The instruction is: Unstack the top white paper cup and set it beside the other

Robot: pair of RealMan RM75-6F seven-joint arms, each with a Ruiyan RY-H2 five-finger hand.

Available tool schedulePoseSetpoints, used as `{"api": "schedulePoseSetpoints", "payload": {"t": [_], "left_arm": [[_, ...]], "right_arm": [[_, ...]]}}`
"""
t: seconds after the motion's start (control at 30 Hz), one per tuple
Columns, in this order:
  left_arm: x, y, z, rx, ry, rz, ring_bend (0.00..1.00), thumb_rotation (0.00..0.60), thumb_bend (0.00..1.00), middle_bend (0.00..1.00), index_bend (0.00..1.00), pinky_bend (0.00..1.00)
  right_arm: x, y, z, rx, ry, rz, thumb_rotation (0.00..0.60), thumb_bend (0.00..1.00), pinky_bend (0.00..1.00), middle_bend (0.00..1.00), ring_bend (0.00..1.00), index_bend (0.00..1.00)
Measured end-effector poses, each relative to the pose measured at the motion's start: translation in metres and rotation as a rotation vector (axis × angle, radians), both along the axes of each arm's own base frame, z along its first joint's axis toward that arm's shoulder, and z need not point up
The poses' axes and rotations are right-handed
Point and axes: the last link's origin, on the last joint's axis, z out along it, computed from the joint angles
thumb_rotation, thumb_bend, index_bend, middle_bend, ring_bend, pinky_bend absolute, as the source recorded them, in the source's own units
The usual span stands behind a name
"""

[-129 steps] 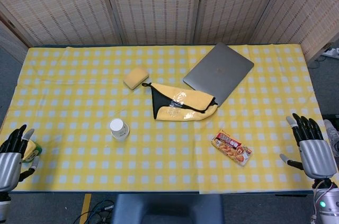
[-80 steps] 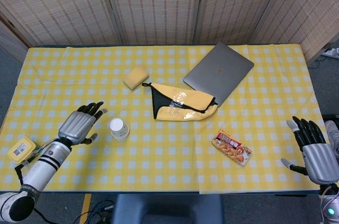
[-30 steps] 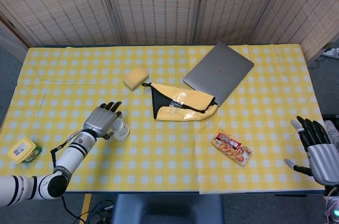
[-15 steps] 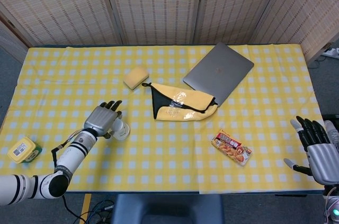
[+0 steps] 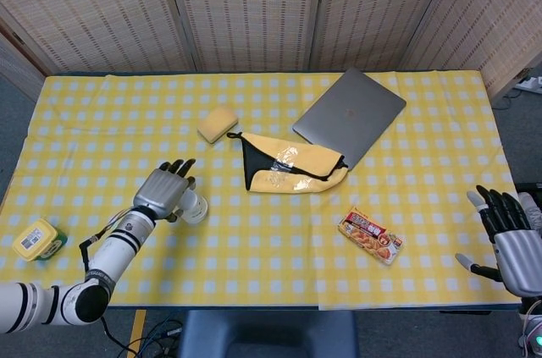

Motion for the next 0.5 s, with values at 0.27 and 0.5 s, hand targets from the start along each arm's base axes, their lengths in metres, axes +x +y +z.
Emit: {"api": "schedulePoseSetpoints", "payload": {"t": [0.27, 0.5], "left_arm": [[0.023, -0.018, 0.021, 0.039, 0.015, -0.020, 0.00, 0.600, 0.35, 0.00, 0.36, 0.16], [0.039, -0.026, 0.047, 0.101, 0.014, -0.026, 0.00, 0.600, 0.35, 0.00, 0.36, 0.17]], "right_arm": [[0.000, 0.007, 0.003, -0.004, -0.010, 0.012, 0.600, 0.11, 0.00, 0.00, 0.00, 0.00], [0.001, 0.010, 0.003, -0.002, -0.010, 0.019, 0.600, 0.11, 0.00, 0.00, 0.00, 0.00]]}}
